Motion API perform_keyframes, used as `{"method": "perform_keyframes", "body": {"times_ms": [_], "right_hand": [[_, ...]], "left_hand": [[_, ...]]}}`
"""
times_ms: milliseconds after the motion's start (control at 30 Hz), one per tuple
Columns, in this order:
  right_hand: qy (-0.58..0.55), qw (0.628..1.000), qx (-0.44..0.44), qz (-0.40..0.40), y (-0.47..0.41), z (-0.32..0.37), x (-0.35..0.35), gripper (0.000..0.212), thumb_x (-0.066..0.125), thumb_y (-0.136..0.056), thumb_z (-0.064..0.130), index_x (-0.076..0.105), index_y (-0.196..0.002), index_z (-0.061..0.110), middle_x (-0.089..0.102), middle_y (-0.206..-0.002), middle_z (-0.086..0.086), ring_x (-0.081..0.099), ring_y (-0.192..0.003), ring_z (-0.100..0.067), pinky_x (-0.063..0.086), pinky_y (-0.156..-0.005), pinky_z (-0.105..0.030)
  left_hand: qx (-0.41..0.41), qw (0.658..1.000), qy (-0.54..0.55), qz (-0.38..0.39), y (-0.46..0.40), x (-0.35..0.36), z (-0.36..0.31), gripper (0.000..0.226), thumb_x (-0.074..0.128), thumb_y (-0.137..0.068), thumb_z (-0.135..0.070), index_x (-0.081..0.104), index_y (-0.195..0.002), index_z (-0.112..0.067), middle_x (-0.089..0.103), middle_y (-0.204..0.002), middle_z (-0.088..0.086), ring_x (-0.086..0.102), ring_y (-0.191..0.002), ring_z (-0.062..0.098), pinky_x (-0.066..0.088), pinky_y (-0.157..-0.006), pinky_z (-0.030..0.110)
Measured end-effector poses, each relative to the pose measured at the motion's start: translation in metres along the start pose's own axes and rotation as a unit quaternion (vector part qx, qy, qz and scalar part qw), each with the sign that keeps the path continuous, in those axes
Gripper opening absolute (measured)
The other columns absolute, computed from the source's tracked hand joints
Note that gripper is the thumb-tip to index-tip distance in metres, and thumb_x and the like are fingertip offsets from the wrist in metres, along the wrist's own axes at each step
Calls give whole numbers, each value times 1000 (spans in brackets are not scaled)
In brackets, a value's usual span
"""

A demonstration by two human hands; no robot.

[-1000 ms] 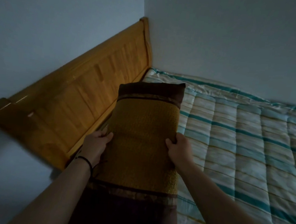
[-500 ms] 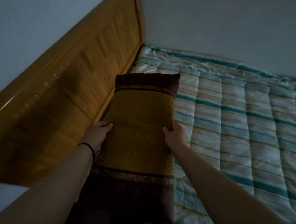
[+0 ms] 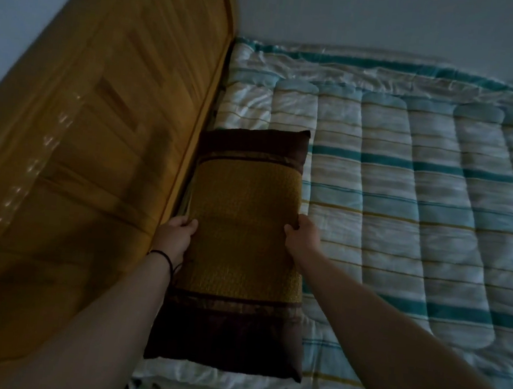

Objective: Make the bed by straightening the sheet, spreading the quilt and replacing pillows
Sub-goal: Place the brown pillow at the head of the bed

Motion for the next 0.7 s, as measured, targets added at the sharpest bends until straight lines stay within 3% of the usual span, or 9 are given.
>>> {"method": "perform_keyframes", "body": {"times_ms": [100, 200, 400, 567, 634, 701], "right_hand": [[-2, 1000, 13, 7, -21, 1, 18, 35, 48, -103, 17, 49, -139, 15, 56, -119, -4, 55, -105, -23, 48, -87, -38], [-8, 1000, 17, 13, -45, -2, 39, 33, 46, -103, 17, 51, -136, 18, 60, -123, -5, 56, -99, -20, 50, -86, -39], [-22, 998, 36, 36, -74, -10, 73, 35, 43, -104, 16, 49, -138, 17, 57, -117, -1, 55, -102, -21, 48, -87, -37], [15, 997, 31, 65, -95, -7, 88, 40, 41, -106, 22, 43, -146, 19, 56, -132, -9, 57, -112, -26, 48, -88, -37], [17, 995, 36, 89, -96, -6, 92, 45, 38, -106, 23, 35, -151, 21, 50, -141, -9, 53, -123, -30, 47, -95, -40], [26, 994, 33, 100, -91, -1, 94, 48, 40, -105, 23, 33, -152, 22, 48, -143, -8, 53, -123, -29, 48, -93, -37]], "left_hand": [[5, 1000, 6, 6, -30, 2, -2, 44, 63, -93, -30, 54, -135, -19, 62, -122, 8, 61, -106, 27, 50, -96, 48], [18, 1000, 12, -9, -58, 2, -2, 33, 58, -96, -29, 58, -129, -21, 60, -121, 5, 59, -107, 25, 48, -98, 48], [13, 999, -2, -39, -98, -2, 2, 39, 56, -97, -30, 52, -135, -22, 52, -131, 4, 53, -116, 27, 45, -101, 48], [50, 987, -152, -34, -117, -5, -9, 46, 44, -102, -31, 36, -147, -27, 38, -150, 3, 42, -131, 28, 38, -108, 47], [65, 982, -177, -26, -119, -2, -14, 50, 40, -104, -28, 25, -151, -31, 29, -156, 2, 35, -138, 28, 34, -111, 48], [80, 981, -176, -27, -113, 1, -22, 50, 38, -104, -29, 23, -152, -32, 26, -157, 1, 32, -139, 28, 34, -110, 46]]}}
Point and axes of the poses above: each hand's wrist, its own y-axis away from the middle knuckle, its own x-axis out of the palm, z = x × y, the point moved 7 cm from there along -y, towards the middle knuckle
